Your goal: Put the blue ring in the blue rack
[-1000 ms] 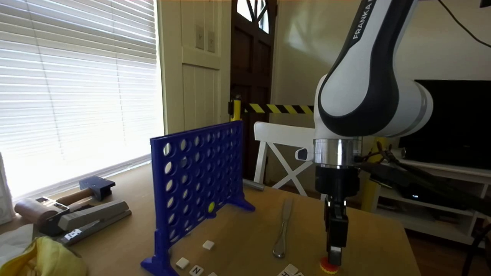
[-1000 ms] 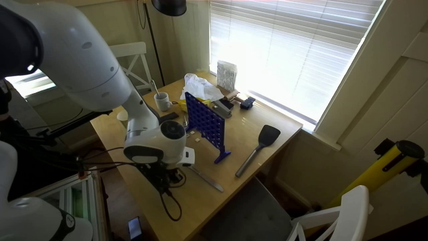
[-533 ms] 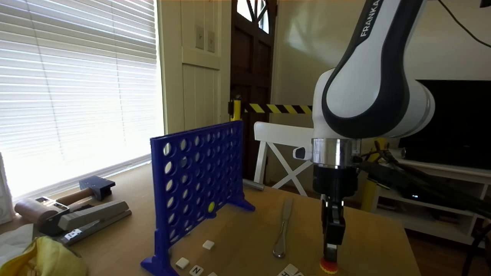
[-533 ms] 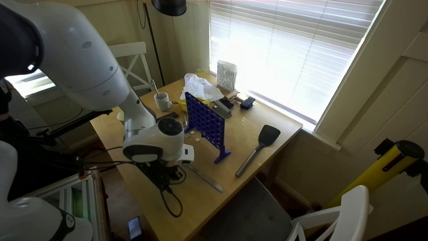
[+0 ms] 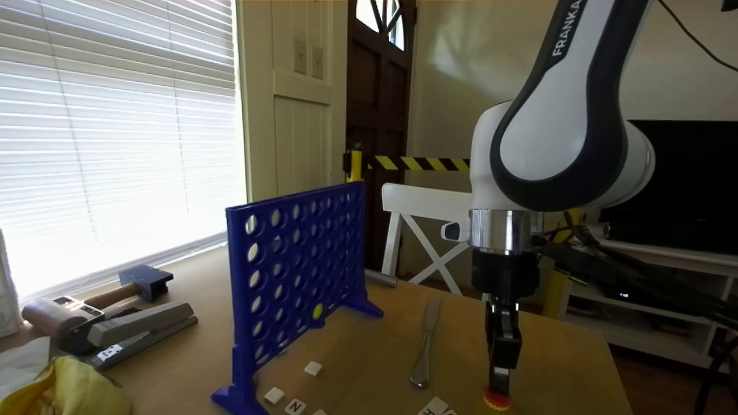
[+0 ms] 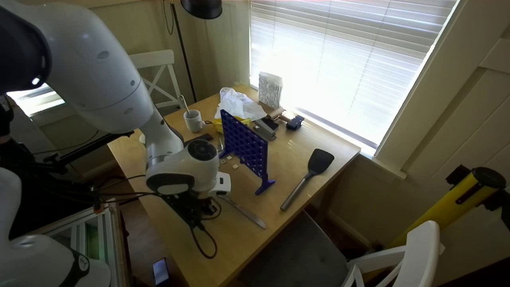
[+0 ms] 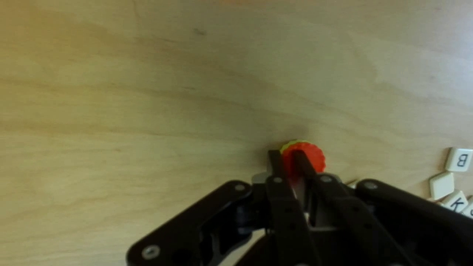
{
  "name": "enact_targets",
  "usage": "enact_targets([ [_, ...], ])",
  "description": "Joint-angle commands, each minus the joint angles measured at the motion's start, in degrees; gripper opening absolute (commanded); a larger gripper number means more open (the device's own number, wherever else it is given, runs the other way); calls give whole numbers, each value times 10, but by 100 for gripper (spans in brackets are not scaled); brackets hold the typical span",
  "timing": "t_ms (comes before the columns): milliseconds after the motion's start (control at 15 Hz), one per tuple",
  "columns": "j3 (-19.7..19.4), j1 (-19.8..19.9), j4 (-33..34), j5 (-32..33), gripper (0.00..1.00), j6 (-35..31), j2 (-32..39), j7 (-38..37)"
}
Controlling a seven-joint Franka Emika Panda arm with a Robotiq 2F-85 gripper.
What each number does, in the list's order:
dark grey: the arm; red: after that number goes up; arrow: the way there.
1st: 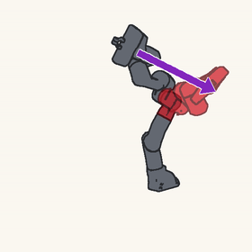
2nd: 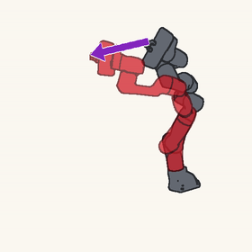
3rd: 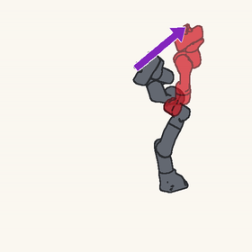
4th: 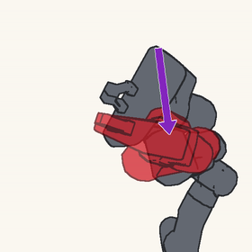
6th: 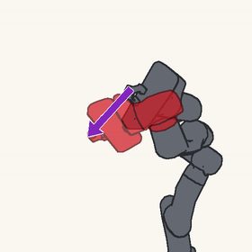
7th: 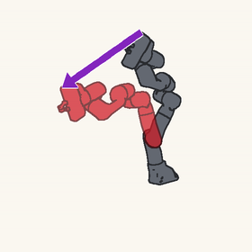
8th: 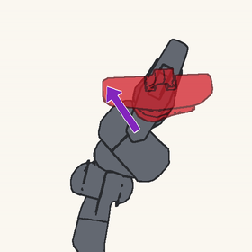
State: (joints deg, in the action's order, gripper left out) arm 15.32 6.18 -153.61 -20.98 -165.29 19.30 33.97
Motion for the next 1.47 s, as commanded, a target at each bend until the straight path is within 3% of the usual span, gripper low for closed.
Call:
enact_targets([
  [0, 21, 21, -22, 19, 0, -14, -22, -22],
  [333, 41, 5, -89, 20, 1, -47, -108, -48],
  [400, 12, -19, -40, 56, 1, -41, -77, -73],
  [600, -11, -48, -41, 116, 1, -65, -108, -117],
  [733, -65, -91, -49, 199, 1, -100, -133, -175],
  [800, -118, -132, -57, 252, 1, -108, -154, -192],
  [1067, -292, -251, -46, 438, 1, -26, -253, -239],
  [1133, -261, -222, -25, 485, 1, 3, -265, -257],
  [1267, -162, -167, -34, 577, 1, 51, -330, -327],
  [1333, -136, -167, -50, 624, 1, 59, -356, -365],
  [1400, -190, -186, -19, 554, 1, 24, -289, -304],
])
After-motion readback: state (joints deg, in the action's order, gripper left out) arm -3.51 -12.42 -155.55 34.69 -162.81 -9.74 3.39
